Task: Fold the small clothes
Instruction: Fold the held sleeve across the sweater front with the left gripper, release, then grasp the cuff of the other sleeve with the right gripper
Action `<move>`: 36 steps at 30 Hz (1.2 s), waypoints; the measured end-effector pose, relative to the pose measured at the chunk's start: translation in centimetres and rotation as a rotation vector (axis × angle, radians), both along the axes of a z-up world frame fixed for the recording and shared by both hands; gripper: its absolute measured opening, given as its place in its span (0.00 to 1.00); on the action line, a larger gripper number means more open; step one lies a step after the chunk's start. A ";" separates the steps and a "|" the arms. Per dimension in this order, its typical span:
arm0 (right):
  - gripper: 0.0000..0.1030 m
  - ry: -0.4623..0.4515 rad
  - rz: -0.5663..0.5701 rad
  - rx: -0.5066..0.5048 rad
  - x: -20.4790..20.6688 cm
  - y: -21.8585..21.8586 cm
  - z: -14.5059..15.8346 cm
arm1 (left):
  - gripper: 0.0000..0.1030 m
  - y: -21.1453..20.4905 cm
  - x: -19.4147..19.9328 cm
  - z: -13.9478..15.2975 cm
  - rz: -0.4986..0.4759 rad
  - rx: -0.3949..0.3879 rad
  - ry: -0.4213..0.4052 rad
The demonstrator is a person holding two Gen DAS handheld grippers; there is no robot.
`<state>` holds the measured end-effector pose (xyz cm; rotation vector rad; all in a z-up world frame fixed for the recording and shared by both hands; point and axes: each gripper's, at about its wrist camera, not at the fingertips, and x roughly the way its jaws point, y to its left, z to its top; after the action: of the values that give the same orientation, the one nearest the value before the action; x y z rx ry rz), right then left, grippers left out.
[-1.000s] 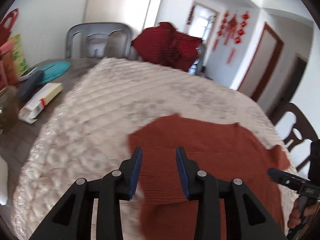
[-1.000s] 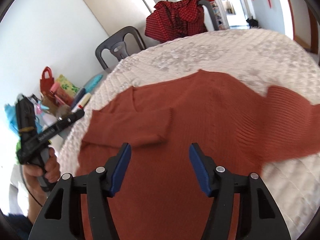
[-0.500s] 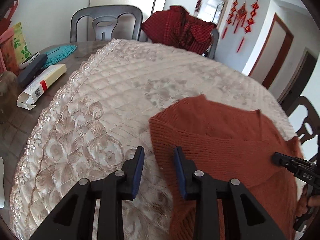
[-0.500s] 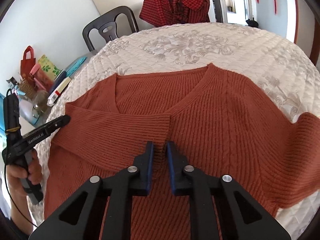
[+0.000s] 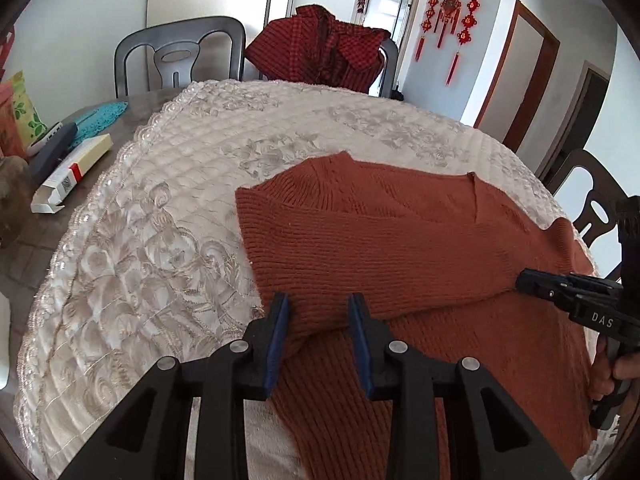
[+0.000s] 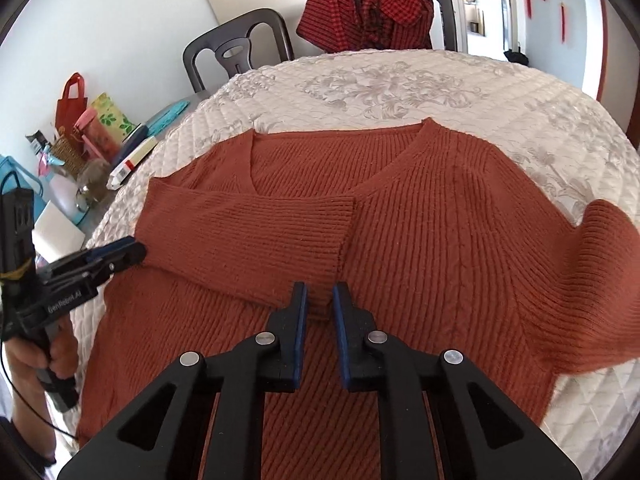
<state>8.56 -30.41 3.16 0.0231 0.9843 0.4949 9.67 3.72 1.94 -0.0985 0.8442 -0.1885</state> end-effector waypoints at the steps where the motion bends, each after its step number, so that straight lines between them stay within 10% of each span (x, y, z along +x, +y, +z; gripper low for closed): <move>1: 0.13 -0.008 0.005 0.010 -0.5 -0.3 0.3 | 0.32 -0.1 -0.5 0.3 -0.001 0.006 -0.009; 9: 0.14 -0.027 -0.015 0.047 -4.0 -2.8 1.0 | 0.43 -1.6 -4.7 1.7 -0.017 -0.026 -0.041; 15: 0.34 -0.062 -0.037 0.034 -7.1 -4.4 1.6 | 0.51 -3.1 -6.9 1.4 -0.019 -0.011 -0.048; 36: 0.34 -0.051 -0.085 0.066 -8.7 -7.1 1.4 | 0.55 -5.3 -7.4 1.4 -0.047 -0.002 -0.039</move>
<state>-0.15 -37.52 4.58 0.1103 0.9135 0.4479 2.23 -1.58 3.34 -0.0764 0.8076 -0.2348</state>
